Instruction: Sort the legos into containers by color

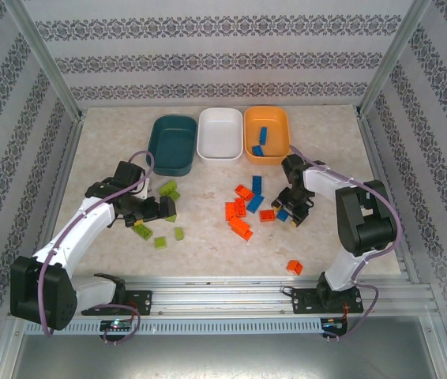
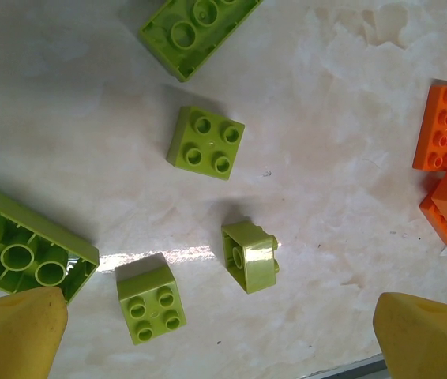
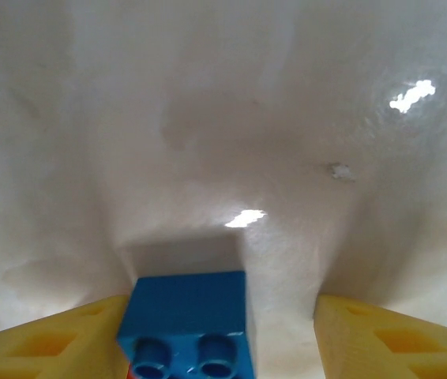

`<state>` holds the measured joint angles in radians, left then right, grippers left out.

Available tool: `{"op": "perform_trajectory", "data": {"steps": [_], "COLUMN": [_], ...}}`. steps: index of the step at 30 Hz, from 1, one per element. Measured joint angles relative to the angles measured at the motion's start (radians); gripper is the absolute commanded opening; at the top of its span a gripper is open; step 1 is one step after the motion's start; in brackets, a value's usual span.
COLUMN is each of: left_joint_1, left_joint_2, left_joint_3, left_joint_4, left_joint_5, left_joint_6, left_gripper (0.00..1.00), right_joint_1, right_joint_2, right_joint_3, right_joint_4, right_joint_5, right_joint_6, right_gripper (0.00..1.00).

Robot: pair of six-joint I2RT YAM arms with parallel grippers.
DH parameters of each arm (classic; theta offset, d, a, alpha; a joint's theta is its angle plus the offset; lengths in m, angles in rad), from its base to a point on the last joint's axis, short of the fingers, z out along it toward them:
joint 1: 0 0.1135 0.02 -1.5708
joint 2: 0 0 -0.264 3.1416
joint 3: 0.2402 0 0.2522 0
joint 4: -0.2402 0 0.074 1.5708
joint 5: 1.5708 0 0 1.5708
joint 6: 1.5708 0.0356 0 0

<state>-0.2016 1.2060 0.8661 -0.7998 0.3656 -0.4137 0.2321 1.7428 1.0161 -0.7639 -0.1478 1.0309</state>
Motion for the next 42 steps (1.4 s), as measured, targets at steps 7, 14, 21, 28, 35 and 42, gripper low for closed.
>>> {"op": "perform_trajectory", "data": {"steps": [7, 14, 21, 28, 35, 42], "left_joint_1": [0.0, 0.0, 0.0, 0.0, 0.006, 0.045], "left_joint_2": [0.0, 0.0, 0.014, 0.072, 0.126, 0.126], "left_joint_3": [0.0, 0.0, 0.011, 0.06, 0.107, 0.11], "left_joint_4": [0.0, 0.0, 0.003, 0.031, 0.038, 0.037], "left_joint_5": [-0.003, -0.004, -0.003, 0.002, 0.024, 0.026], "left_joint_6": [0.007, 0.012, 0.014, 0.014, 0.018, 0.018], "left_gripper": [1.0, 1.0, 1.0, 1.0, 1.0, 1.0], "right_joint_1": [0.0, 0.0, 0.0, -0.001, -0.008, -0.026], "right_joint_2": [0.006, 0.005, -0.019, -0.042, 0.158, 0.515], "right_joint_3": [0.003, 0.008, 0.066, 0.377, 0.822, 1.254], "right_joint_4": [-0.014, -0.032, -0.04, -0.066, -0.128, -0.26], "right_joint_5": [0.012, 0.025, 0.026, 0.005, -0.019, -0.036], "right_joint_6": [0.02, 0.025, 0.021, -0.006, -0.074, -0.143], "right_gripper": [0.4, 0.35, 0.34, 0.34, 0.34, 0.35]}}
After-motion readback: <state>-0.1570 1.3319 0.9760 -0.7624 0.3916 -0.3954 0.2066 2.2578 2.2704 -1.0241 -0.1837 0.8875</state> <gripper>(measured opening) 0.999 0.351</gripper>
